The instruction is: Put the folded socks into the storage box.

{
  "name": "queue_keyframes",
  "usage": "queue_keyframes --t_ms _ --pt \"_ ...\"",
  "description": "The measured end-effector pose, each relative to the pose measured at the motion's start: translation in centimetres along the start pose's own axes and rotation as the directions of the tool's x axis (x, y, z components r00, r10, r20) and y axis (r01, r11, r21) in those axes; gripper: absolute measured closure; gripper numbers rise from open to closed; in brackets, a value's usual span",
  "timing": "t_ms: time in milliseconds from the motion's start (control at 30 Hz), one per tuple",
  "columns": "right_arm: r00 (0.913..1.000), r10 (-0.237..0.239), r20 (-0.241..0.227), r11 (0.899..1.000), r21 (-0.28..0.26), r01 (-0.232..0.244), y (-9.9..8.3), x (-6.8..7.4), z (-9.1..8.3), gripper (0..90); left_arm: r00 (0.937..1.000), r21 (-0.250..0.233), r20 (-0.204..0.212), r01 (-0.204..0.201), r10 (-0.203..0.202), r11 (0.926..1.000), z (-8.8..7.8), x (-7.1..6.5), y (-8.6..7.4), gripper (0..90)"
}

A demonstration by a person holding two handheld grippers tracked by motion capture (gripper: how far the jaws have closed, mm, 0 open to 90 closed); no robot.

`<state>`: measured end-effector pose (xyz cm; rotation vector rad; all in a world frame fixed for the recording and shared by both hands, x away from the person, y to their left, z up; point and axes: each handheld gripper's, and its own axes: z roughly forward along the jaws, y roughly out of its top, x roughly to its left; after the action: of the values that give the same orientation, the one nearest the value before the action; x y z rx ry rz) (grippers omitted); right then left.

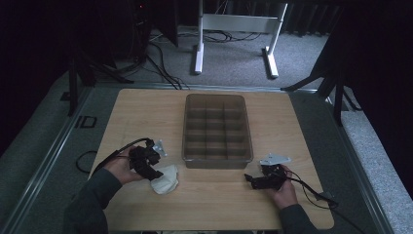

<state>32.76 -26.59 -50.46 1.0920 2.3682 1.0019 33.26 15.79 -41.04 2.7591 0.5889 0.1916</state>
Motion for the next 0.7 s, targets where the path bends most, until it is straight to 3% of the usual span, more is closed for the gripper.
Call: queue_keyframes --t_ms 200,700 --pt "1.0000 -0.001 0.000 1.000 0.000 0.001 0.0 0.0 0.0 13.2 0.9994 -0.006 0.011 -0.031 0.031 0.9995 0.3 0.0 0.1 48.7" --pt "1.0000 0.000 0.000 1.000 0.000 0.000 0.0 0.0 0.0 13.2 0.9972 0.044 0.045 -0.062 0.060 0.9971 1.8 0.1 0.2 47.9"
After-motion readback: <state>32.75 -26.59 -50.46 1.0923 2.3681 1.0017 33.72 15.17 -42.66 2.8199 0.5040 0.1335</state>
